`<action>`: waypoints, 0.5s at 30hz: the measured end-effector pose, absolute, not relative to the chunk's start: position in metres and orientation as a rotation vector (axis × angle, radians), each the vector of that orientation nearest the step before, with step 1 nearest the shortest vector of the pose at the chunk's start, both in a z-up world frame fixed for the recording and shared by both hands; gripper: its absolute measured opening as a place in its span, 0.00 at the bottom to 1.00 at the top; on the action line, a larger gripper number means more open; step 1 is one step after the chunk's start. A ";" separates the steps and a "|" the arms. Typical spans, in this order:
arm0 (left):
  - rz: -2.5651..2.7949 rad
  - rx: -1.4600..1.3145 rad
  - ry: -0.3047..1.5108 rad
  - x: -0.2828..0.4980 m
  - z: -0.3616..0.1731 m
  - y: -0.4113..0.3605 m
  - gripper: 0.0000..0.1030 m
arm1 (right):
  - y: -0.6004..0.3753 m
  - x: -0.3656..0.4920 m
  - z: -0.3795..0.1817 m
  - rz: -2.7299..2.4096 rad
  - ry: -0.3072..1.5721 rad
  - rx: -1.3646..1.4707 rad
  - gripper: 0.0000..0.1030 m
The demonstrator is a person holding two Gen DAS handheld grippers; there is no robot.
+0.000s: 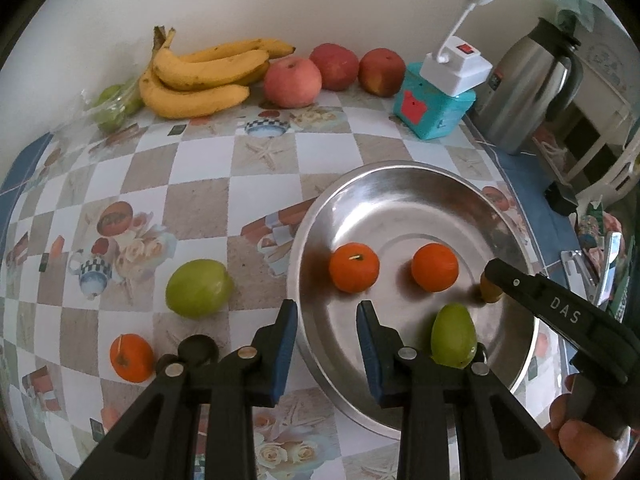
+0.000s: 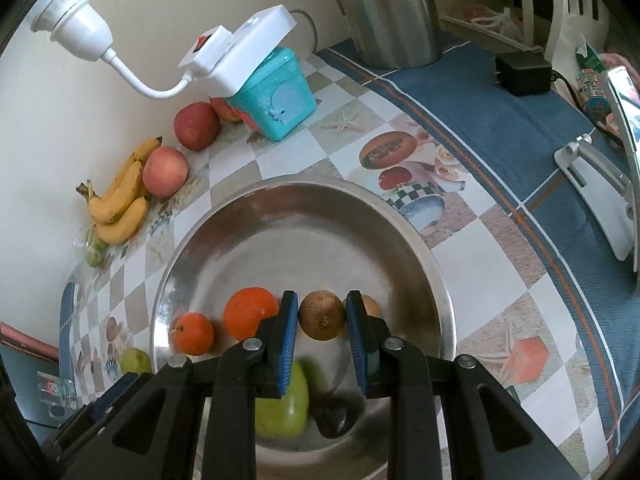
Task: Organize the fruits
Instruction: 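Open both grippers to drop the mango and the brown fruit into the plate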
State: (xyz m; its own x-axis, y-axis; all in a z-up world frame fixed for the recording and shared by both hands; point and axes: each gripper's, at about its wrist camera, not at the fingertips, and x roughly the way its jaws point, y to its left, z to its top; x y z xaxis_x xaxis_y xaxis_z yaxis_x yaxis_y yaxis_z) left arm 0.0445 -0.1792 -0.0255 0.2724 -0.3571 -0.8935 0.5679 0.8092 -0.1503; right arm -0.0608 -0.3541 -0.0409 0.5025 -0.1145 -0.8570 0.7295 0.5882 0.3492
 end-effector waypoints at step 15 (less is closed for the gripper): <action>-0.510 0.200 1.204 0.059 -0.037 -0.161 0.32 | -0.346 -0.049 -0.043 -0.548 0.944 0.756 0.25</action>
